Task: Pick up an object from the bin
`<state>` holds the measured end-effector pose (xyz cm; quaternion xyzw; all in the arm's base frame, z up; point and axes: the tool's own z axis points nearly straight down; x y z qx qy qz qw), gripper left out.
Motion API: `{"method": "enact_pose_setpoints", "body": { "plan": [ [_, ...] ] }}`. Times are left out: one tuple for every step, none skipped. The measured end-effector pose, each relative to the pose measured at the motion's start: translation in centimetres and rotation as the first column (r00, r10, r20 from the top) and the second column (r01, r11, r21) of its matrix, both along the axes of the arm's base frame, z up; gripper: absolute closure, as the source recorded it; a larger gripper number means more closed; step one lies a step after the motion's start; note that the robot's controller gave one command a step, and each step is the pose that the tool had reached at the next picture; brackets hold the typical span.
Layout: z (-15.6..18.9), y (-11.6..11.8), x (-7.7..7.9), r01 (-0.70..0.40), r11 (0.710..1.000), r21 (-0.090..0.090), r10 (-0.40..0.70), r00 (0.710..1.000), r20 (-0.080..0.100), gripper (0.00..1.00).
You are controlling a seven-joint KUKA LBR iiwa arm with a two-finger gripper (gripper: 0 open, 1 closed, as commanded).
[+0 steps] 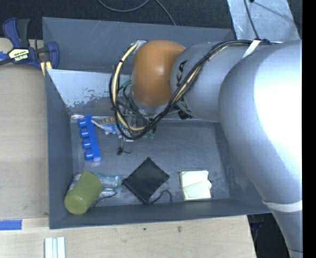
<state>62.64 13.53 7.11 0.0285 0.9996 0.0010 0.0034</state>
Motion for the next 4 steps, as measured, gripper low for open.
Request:
{"method": "enact_pose_setpoints", "body": {
  "plan": [
    [-0.01,-0.45,0.49,-0.001,1.000,0.001,0.001,1.000,-0.006,0.00],
    [0.11,0.00,0.10,-0.003,1.000,0.001,0.003,1.000,0.002,0.00],
    [0.30,-0.51,0.74,0.000,1.000,0.002,0.000,1.000,0.002,1.00],
    [0.29,-0.52,0.73,0.001,1.000,0.002,-0.001,1.000,0.002,1.00]
  ]
}}
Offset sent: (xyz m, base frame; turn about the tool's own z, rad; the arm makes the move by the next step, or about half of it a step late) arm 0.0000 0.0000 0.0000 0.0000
